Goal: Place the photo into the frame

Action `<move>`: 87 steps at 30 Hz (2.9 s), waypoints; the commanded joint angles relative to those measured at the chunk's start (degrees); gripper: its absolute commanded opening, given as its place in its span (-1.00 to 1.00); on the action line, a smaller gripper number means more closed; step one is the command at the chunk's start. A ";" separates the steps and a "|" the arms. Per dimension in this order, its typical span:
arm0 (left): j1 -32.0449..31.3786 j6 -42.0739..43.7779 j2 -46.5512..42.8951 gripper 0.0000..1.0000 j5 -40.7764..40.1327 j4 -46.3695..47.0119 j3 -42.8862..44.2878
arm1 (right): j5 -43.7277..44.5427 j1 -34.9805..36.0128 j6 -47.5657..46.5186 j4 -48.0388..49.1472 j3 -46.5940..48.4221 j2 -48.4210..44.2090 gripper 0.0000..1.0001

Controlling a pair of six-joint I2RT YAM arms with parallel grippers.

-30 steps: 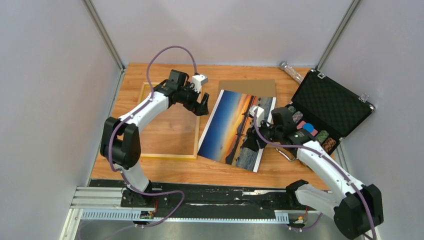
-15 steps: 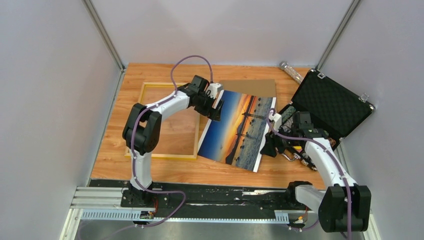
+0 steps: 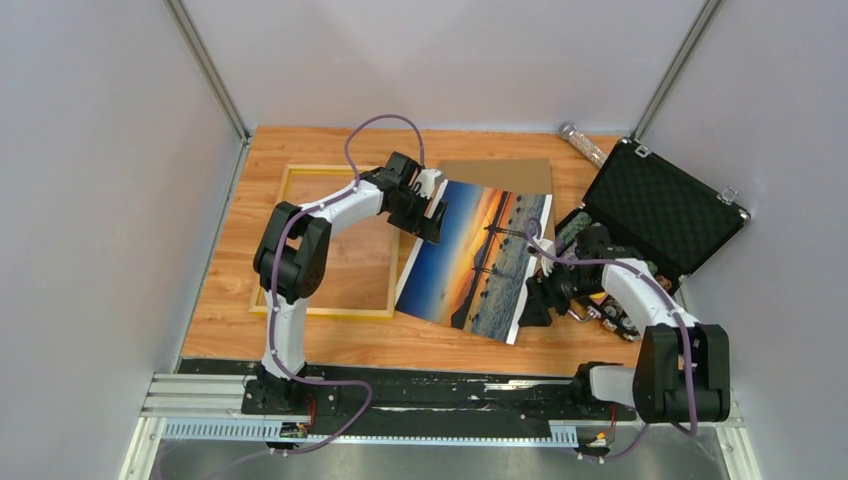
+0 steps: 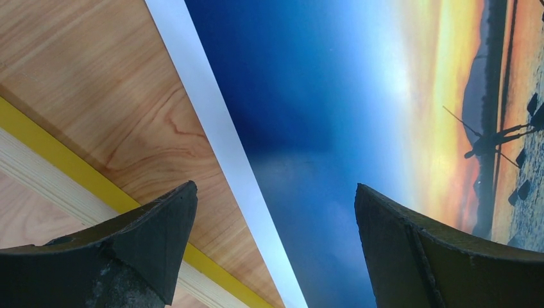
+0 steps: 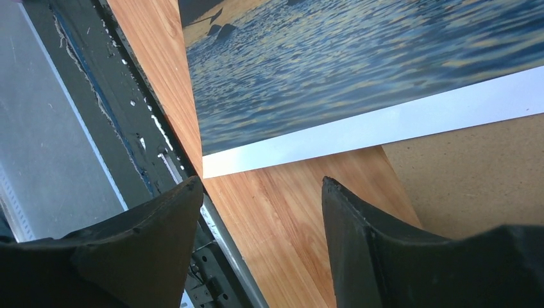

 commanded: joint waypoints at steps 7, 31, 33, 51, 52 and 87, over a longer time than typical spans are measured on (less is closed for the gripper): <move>0.11 -1.35 0.54 1.00 -1.33 1.08 0.82 | -2.63 -1.02 -1.05 1.67 3.19 6.82 0.36; 0.06 -1.24 0.29 1.00 -1.56 2.39 -2.00 | -16.82 -7.64 -0.62 -0.71 12.50 20.25 0.32; 0.09 -1.15 0.29 1.00 -1.59 2.47 -2.12 | -17.94 -8.03 -0.47 -0.94 13.03 21.00 0.32; 0.09 -1.43 0.48 1.00 -1.25 3.06 -2.79 | -19.64 -10.62 8.99 3.79 15.50 28.22 0.28; 0.05 -1.41 0.47 1.00 -1.24 3.14 -2.86 | -19.29 -10.64 10.06 4.71 15.33 27.61 0.28; 0.03 -5.36 0.04 1.00 3.78 7.96 -7.98 | -11.39 -6.59 49.03 29.82 18.58 28.65 0.13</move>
